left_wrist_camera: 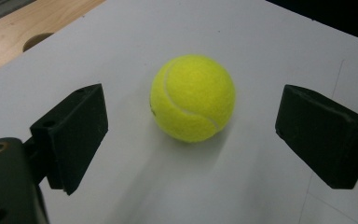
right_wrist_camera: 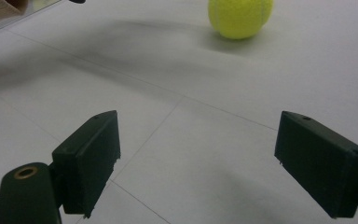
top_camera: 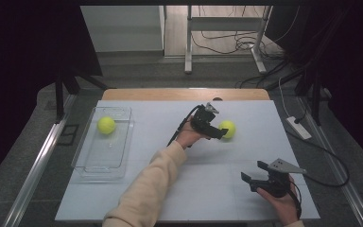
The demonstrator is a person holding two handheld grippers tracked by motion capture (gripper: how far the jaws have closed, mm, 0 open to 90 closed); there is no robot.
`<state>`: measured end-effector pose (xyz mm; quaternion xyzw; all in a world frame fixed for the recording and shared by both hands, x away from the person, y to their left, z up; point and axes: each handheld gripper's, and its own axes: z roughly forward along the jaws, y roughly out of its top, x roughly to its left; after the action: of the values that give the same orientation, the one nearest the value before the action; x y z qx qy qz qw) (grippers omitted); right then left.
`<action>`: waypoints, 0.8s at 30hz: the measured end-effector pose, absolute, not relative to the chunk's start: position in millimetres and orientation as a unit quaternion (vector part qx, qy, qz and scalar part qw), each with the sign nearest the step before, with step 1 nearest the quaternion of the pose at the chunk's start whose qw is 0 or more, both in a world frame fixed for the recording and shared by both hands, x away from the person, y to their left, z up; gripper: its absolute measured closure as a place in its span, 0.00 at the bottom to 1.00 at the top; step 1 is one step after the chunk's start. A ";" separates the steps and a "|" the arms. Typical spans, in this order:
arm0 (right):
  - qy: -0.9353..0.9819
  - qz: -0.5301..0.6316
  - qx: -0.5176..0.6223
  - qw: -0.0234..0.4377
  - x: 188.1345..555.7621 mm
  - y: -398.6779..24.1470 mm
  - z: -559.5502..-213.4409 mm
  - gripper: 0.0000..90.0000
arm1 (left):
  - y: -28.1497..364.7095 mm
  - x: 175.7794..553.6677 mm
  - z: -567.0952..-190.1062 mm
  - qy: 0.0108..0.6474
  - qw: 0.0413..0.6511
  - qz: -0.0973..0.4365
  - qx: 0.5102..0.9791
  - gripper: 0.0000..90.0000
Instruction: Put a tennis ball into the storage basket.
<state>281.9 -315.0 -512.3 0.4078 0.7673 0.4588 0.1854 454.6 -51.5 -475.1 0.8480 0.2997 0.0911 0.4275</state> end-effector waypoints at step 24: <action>0.766 0.459 0.409 0.188 281.3 -316.5 -511.8 0.16 | -65.6 462.7 -481.6 0.297 0.414 0.090 0.856 0.11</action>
<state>281.3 -316.5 -511.8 0.4086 0.7659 0.4595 0.1880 462.7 -65.6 -481.6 0.8558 0.2970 0.0905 0.4138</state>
